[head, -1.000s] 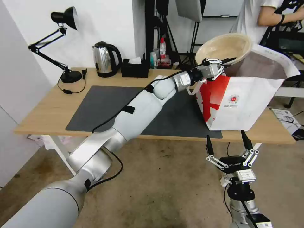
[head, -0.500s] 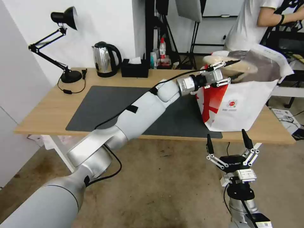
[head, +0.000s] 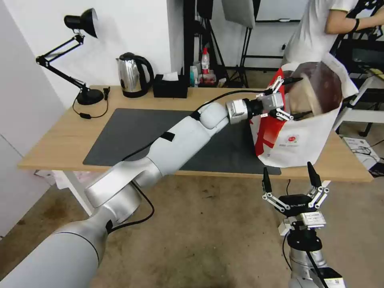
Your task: Pick up the trash from the table and place it into the takeout bag.
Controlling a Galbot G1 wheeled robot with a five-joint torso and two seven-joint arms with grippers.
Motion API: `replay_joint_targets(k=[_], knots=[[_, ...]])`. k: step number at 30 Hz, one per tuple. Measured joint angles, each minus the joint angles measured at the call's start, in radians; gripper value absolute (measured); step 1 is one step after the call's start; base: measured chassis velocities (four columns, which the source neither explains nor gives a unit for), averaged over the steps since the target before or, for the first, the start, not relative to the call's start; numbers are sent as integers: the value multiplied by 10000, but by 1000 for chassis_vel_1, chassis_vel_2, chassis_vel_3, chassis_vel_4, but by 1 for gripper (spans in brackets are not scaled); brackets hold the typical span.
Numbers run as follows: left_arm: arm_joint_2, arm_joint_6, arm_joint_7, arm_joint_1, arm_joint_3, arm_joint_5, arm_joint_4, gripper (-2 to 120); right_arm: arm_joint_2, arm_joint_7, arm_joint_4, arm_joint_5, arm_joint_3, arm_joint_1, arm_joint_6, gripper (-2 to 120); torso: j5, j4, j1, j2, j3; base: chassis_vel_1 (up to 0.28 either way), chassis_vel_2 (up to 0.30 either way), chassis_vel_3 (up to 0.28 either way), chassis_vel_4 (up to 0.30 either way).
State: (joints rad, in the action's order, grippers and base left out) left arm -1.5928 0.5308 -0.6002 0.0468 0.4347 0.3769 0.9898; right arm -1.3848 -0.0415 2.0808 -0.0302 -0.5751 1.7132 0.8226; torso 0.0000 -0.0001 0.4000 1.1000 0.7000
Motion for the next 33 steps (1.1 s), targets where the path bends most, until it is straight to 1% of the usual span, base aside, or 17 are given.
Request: replay_joint_targets(k=[4, 7, 12, 14, 15, 19, 20, 23, 25, 27, 28, 30, 31, 32, 33], knots=[[4, -87, -158, -2, -37, 299, 119, 100, 38, 0, -12, 9, -3, -31, 0, 100, 0, 0, -1, 0, 0, 0, 0, 0, 0], [7, -117, -206, -28, -134, 315, 119, 100, 76, 0, -22, 24, -21, -77, 0, 100, 0, 1, 0, 0, 0, 0, 0, 0, 0], [16, -117, -101, -29, -341, 193, 119, 100, 117, 0, -33, 38, -26, -126, 0, 100, 0, 1, 0, 0, 0, 0, 0, 0, 0], [19, -58, 259, -57, -472, -88, 119, 100, 134, 0, -50, 41, -25, -149, 0, 100, 0, 0, 0, 0, 0, 0, 0, 0, 0], [19, -58, 259, -57, -472, -88, 119, 100, 134, 0, -50, 41, -25, -149, 0, 100, 0, 0, 0, 0, 0, 0, 0, 0, 0], [24, 68, 1007, -76, -769, -496, 127, 100, 170, 3, -99, 43, -22, -184, 0, 100, 0, 0, 0, -1, 0, 0, 0, 0, 0], [24, 68, 1007, -76, -769, -496, 127, 100, 170, 3, -99, 43, -22, -184, 0, 100, 0, 0, 0, -1, 0, 0, 0, 0, 0], [106, 84, 1499, -81, -1013, -630, 283, 100, 193, 5, -129, 49, -15, -210, 0, 100, -1, 0, 0, -1, 0, 0, 0, 0, 0], [131, 84, 1599, -85, -1053, -652, 326, 100, 199, 6, -133, 51, -13, -220, 0, 100, 0, 0, 0, 0, 0, 0, 0, 0, 0], [281, 55, 2134, -100, -1203, -683, 592, 100, 236, 10, -135, 52, 2, -273, 0, 100, -1, -1, 0, 0, 1, 0, 0, 0, 0], [281, 55, 2134, -100, -1203, -683, 592, 100, 236, 10, -135, 52, 2, -273, 0, 100, -1, -1, 0, 0, 1, 0, 0, 0, 0], [703, -107, 2829, -169, -1493, -579, 1077, 100, 325, 16, -161, 58, 13, -437, 0, 100, -1, 0, 0, 0, 0, 0, 0, 0, 0], [856, -133, 2967, -180, -1597, -565, 1202, 100, 365, 21, -184, 75, 12, -482, 0, 100, -2, 2, 0, 0, 0, 0, 0, 0, 0], [856, -133, 2967, -180, -1597, -565, 1202, 100, 365, 21, -184, 75, 12, -482, 0, 100, -2, 2, 0, 0, 0, 0, 0, 0, 0], [1048, -156, 3133, -179, -1715, -556, 1362, 100, 419, 86, -215, 174, 2, -538, 0, 100, -3, 2, 0, 0, 0, 0, 0, 0, 0]])
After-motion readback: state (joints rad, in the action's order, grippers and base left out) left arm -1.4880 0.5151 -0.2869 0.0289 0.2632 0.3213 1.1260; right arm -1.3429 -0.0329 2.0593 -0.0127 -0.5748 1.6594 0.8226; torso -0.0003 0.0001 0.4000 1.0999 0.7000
